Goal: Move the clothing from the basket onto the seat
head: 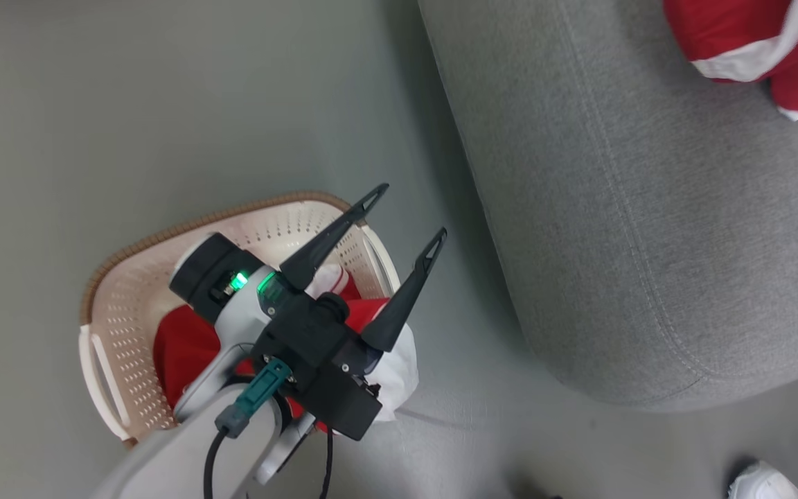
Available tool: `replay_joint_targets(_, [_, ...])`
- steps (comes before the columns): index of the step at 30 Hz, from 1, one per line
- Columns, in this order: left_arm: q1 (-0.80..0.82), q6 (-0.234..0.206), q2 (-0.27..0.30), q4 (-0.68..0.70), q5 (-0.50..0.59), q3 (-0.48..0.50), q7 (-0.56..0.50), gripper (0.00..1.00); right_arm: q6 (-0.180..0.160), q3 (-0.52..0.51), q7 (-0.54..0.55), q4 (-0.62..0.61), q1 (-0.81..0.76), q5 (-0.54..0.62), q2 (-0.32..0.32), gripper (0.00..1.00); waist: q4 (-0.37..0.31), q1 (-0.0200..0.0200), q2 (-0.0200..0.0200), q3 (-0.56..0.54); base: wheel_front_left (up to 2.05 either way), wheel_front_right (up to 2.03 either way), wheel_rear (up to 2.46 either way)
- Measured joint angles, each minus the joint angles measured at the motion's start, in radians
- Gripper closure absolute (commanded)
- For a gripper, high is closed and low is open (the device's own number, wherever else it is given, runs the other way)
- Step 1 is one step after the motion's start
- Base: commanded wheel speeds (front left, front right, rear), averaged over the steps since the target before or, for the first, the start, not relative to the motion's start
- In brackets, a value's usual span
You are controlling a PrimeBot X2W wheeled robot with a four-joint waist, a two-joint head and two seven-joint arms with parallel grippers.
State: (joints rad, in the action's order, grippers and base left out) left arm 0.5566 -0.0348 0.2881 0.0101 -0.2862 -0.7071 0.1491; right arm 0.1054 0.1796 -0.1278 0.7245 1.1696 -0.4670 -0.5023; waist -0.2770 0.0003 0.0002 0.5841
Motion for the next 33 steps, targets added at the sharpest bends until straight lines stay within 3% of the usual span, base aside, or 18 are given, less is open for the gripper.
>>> replay_joint_targets(7, [0.042, 0.000, 0.027, 0.023, 0.036, 0.004, -0.031, 0.00, 0.001, 0.040, -0.044, 0.074, -0.007, -0.008, 0.080, 1.00, -0.023, 0.0000, -0.0001, 0.099, 0.00, 0.00, 0.00])
replay_joint_targets(13, [0.051, 0.001, 0.038, 0.013, 0.040, 0.005, -0.034, 0.00, 0.002, 0.063, -0.078, 0.146, -0.018, -0.006, 0.110, 1.00, -0.050, -0.0001, 0.0000, 0.148, 0.00, 0.00, 0.00])
replay_joint_targets(14, [0.051, 0.001, 0.038, 0.010, 0.040, 0.005, -0.034, 0.00, 0.005, 0.067, -0.082, 0.154, -0.023, -0.001, 0.114, 0.78, -0.055, -0.0001, 0.0000, 0.151, 0.00, 0.00, 0.00])
replay_joint_targets(15, [0.051, 0.001, 0.038, 0.008, 0.040, 0.005, -0.034, 0.00, 0.006, 0.072, -0.089, 0.161, -0.029, 0.005, 0.116, 0.63, -0.058, -0.0001, -0.0001, 0.152, 0.00, 0.00, 0.00])
replay_joint_targets(16, [0.051, 0.001, 0.038, 0.007, 0.040, 0.004, -0.034, 0.00, 0.006, 0.074, -0.091, 0.167, -0.034, 0.009, 0.118, 0.40, -0.061, -0.0001, 0.0000, 0.152, 0.00, 0.00, 0.00])
replay_joint_targets(17, [0.050, 0.000, 0.038, 0.001, 0.040, 0.005, -0.033, 0.00, 0.010, 0.081, -0.098, 0.182, -0.040, 0.011, 0.118, 0.00, -0.062, -0.0003, -0.0001, 0.146, 0.00, 0.00, 0.00])
replay_joint_targets(33, [0.007, -0.018, -0.001, -0.096, -0.022, 0.048, 0.040, 0.00, 0.018, 0.145, -0.122, 0.155, -0.196, 0.063, 0.119, 0.00, -0.053, -0.0004, -0.0003, 0.020, 0.00, 0.00, 0.00])
